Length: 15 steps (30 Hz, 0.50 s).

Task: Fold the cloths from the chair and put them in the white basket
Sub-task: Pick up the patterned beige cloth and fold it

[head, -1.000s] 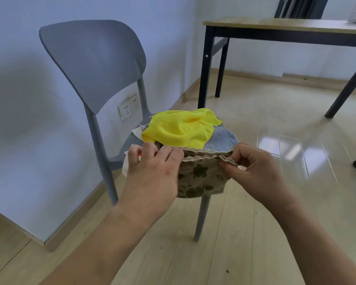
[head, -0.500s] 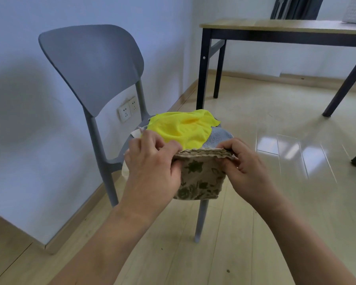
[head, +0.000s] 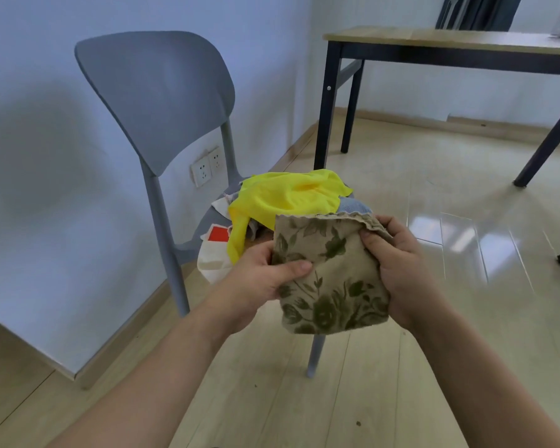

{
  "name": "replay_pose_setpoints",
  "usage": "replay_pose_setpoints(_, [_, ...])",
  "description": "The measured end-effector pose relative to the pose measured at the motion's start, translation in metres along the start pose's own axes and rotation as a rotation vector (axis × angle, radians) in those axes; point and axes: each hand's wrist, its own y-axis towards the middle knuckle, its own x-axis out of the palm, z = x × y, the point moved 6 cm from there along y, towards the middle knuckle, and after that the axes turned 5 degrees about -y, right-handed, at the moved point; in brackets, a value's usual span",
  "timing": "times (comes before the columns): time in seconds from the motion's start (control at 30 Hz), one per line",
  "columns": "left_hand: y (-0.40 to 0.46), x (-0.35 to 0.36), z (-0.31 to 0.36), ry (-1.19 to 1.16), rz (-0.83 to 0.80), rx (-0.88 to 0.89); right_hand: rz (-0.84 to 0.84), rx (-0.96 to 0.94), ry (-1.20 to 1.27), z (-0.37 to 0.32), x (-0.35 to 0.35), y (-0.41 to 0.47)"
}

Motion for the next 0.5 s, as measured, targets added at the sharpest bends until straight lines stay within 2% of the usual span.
replay_pose_setpoints(0.03, [0.002, 0.001, 0.001, -0.038, 0.024, 0.039, 0.007, 0.080, 0.103, 0.004, -0.002, 0.002])
replay_pose_setpoints(0.1, [0.004, 0.004, 0.005, -0.140, 0.027, 0.127, -0.084, 0.282, 0.300, 0.014, 0.002, 0.003])
replay_pose_setpoints(0.2, [0.007, 0.007, 0.007, -0.129, 0.051, 0.187, -0.265, 0.496, 0.281, 0.028, 0.008, -0.003])
replay_pose_setpoints(0.27, [0.009, 0.006, 0.003, -0.091, 0.087, 0.177, -0.293, 0.478, 0.142, 0.032, 0.005, -0.003])
replay_pose_setpoints(0.3, [0.010, 0.005, 0.000, -0.083, 0.089, 0.149, -0.256, 0.439, 0.090, 0.032, 0.001, 0.000])
replay_pose_setpoints(0.43, [0.005, 0.006, -0.007, 0.103, -0.060, -0.096, -0.112, 0.283, 0.037, 0.025, -0.009, 0.005])
replay_pose_setpoints(0.5, [0.005, 0.002, -0.006, 0.146, -0.056, -0.094, -0.102, 0.253, 0.002, 0.023, -0.010, 0.005])
